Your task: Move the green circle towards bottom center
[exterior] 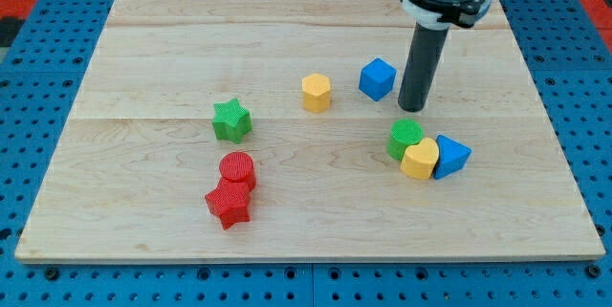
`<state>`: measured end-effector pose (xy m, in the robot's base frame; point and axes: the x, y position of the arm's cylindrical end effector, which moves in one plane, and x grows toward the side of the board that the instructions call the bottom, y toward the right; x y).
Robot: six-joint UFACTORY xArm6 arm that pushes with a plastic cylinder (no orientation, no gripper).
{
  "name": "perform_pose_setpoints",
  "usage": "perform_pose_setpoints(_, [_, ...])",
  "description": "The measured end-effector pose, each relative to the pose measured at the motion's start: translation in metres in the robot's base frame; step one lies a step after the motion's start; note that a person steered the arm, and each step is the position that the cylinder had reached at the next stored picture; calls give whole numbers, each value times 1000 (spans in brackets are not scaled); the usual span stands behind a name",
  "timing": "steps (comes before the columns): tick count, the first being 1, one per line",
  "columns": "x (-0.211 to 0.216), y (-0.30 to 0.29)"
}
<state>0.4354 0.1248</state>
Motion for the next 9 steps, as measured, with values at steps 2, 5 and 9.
perform_pose_setpoints(2, [19,20])
perform_pose_setpoints(5, [16,14])
perform_pose_setpoints(9, [9,-5])
